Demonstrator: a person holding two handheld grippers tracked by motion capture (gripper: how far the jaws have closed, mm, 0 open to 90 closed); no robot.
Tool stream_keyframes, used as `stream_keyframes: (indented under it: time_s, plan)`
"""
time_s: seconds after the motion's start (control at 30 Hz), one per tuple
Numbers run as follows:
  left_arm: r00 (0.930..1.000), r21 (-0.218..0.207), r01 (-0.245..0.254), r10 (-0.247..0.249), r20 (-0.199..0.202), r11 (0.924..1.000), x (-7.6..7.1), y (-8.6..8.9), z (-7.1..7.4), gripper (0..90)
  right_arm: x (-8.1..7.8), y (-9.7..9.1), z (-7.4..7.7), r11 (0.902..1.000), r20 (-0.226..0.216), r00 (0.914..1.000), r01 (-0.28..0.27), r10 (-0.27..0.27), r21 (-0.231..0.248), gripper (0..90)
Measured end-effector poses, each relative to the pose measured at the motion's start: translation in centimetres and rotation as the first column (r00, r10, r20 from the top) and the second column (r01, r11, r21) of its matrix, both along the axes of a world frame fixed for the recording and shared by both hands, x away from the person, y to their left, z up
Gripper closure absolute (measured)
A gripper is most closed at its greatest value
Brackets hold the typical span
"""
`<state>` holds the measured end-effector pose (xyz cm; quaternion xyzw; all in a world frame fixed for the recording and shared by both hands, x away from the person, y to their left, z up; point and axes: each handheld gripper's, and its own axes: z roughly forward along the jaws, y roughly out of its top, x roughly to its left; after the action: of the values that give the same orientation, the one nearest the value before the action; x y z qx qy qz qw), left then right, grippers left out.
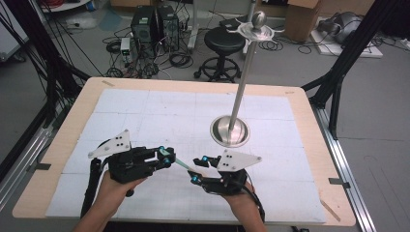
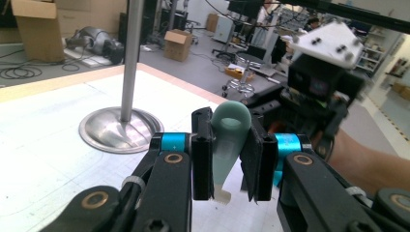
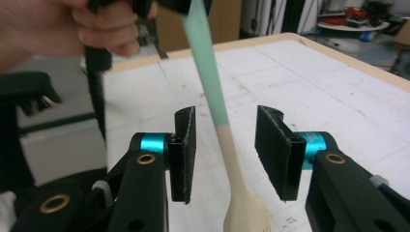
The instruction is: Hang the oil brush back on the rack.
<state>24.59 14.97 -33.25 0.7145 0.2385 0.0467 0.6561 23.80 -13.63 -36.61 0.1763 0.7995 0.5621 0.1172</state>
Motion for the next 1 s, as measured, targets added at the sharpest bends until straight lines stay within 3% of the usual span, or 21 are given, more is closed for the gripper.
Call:
stream_keyframes:
  time_s: [0.2, 0.33, 0.47, 0.5, 0.7, 0.73, 0.8, 0.87, 0.9, 1.0]
  plan:
    - [0.9998, -0.013, -0.001, 0.001, -0.019, 0.9999, -0.1, -0.3, 0.0, 75.7, -0.2, 1.0, -0.2, 0.9973, 0.037, 0.9985, 0.043, -0.041, -0.059, 67.4]
    - [0.9996, -0.012, -0.007, 0.007, -0.027, 0.9999, -0.1, -0.5, 0.0, 75.6, -0.2, 1.1, -0.3, 0.9965, 0.045, 0.9981, 0.044, -0.041, -0.071, 74.3]
    - [0.9992, -0.025, -0.005, 0.004, -0.039, 0.9997, -0.1, -0.5, 0.0, 75.6, -0.4, 1.1, -0.2, 0.9972, 0.063, 0.9977, 0.030, -0.025, -0.068, 79.3]
    - [0.9992, -0.029, -0.002, 0.001, -0.041, 0.9996, -0.1, -0.5, 0.0, 75.5, -0.5, 1.2, -0.2, 0.9968, 0.085, 0.9964, 0.015, -0.008, -0.078, 81.3]
    - [0.9990, -0.043, 0.034, -0.035, -0.029, 0.9985, 0.0, -0.4, -0.1, 74.5, -0.7, 1.4, -0.2, 0.9966, 0.075, 0.9966, -0.028, 0.034, -0.078, 83.4]
    - [0.9982, -0.049, 0.050, -0.051, -0.030, 0.9976, 0.0, -0.3, -0.1, 67.5, -0.7, 1.3, -0.2, 0.9962, 0.058, 0.9963, -0.061, 0.064, -0.062, 83.7]
    - [0.9970, -0.060, 0.073, -0.075, -0.019, 0.9955, 0.1, -0.3, -0.2, 64.3, -0.6, 1.2, -0.2, 0.9947, 0.056, 0.9946, -0.085, 0.088, -0.059, 83.7]
    - [0.9944, -0.081, 0.105, -0.106, -0.002, 0.9912, 0.1, -0.2, -0.2, 57.2, -0.5, 1.0, -0.2, 0.9913, 0.019, 0.9912, -0.131, 0.131, -0.014, 83.7]
    - [0.9931, -0.093, 0.118, -0.117, 0.010, 0.9887, 0.1, -0.2, -0.1, 57.2, -0.5, 1.0, -0.2, 0.9913, 0.019, 0.9912, -0.131, 0.131, -0.014, 83.7]
    - [0.9861, -0.131, 0.165, -0.161, 0.042, 0.9775, 0.1, 0.0, -0.1, 56.7, -0.1, 0.6, -0.3, 0.9803, -0.024, 0.9816, -0.188, 0.189, 0.062, 83.7]
